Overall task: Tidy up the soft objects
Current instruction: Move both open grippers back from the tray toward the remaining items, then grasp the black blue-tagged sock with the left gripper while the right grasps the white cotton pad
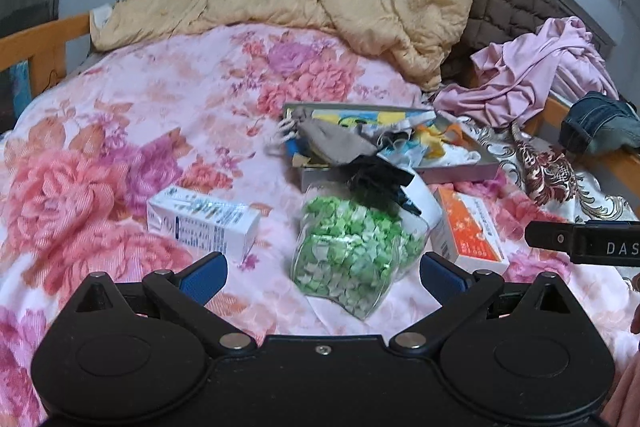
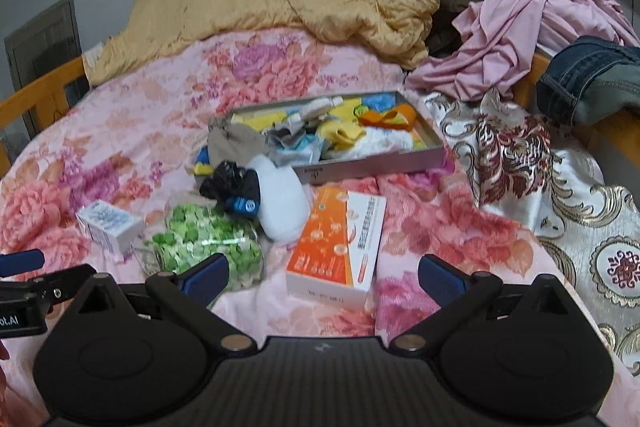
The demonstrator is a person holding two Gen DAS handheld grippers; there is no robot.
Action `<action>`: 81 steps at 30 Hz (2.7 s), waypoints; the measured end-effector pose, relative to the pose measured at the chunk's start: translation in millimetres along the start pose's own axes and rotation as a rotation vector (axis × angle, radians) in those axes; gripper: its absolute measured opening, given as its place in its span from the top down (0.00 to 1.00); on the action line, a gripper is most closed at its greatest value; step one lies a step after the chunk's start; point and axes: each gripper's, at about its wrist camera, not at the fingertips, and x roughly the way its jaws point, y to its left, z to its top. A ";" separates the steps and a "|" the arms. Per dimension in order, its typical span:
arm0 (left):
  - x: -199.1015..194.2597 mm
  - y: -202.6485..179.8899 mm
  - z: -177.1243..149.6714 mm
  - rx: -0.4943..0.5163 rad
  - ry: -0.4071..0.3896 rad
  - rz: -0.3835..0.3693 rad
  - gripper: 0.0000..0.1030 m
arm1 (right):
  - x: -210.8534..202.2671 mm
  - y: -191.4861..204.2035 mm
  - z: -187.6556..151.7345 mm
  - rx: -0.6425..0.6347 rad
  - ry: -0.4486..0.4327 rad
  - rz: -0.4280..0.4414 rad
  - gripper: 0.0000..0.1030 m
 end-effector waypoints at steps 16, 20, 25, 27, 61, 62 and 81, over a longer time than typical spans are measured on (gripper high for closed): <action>5.9 -6.3 -5.7 0.036 0.025 0.045 0.01 | 12.4 7.0 -4.5 -0.046 0.086 0.005 0.00; 7.8 -5.2 -6.1 0.033 0.032 0.063 0.01 | 17.0 10.7 -5.0 -0.065 0.109 0.000 0.00; 8.6 -8.5 -5.0 0.048 0.026 0.077 0.01 | 18.8 14.8 -5.1 -0.083 0.121 0.004 0.00; 9.4 -10.4 -5.0 0.058 0.027 0.086 0.01 | 18.7 16.0 -5.0 -0.089 0.121 0.006 0.00; 76.5 -5.1 30.2 0.067 -0.070 0.024 0.01 | 81.8 -16.0 54.0 -0.162 -0.002 -0.016 0.00; 79.4 -6.5 31.4 0.075 -0.080 0.009 0.01 | 84.9 -16.2 55.2 -0.171 -0.010 -0.020 0.00; 145.9 0.9 63.6 0.052 -0.073 -0.216 0.01 | 131.6 -9.6 66.5 -0.357 -0.065 0.073 0.03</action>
